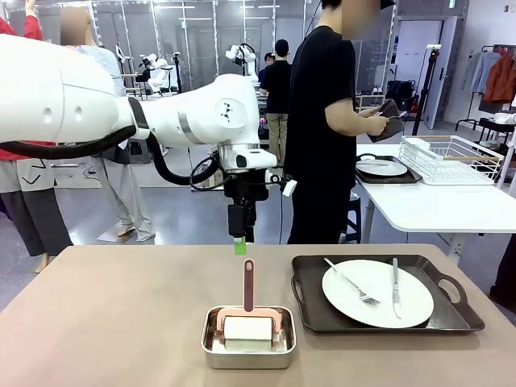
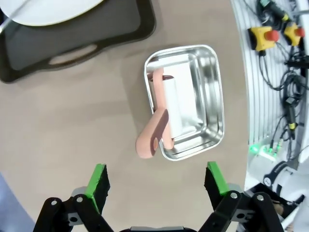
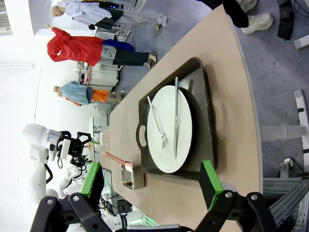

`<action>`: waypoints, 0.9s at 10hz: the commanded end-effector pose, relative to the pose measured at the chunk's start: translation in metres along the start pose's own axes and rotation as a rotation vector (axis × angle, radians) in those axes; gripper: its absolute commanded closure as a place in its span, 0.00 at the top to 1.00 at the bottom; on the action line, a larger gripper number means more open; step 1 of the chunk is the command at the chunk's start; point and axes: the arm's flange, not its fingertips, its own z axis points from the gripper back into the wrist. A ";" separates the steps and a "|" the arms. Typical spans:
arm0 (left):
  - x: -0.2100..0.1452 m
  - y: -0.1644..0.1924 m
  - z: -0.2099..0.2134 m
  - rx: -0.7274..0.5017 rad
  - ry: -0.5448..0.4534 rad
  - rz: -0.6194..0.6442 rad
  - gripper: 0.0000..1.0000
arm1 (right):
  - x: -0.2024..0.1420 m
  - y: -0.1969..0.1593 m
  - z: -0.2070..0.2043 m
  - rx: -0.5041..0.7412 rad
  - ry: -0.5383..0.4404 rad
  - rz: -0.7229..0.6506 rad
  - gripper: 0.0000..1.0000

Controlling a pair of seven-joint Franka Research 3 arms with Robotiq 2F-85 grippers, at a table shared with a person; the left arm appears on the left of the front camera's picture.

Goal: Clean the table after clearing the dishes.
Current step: When the left (or right) Handle tray is removed, use the left hand (or right hand) to clean the left (or right) side of the table with the Lint Roller.

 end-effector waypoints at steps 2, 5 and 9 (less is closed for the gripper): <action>0.000 0.015 -0.008 -0.067 0.005 0.029 1.00 | -0.003 0.001 0.001 0.005 -0.002 0.006 1.00; -0.001 0.014 -0.029 -0.163 -0.010 0.039 1.00 | -0.003 0.001 0.001 0.005 -0.002 0.006 1.00; 0.002 0.006 -0.057 -0.157 -0.006 0.071 1.00 | -0.003 0.001 0.001 0.005 -0.002 0.006 1.00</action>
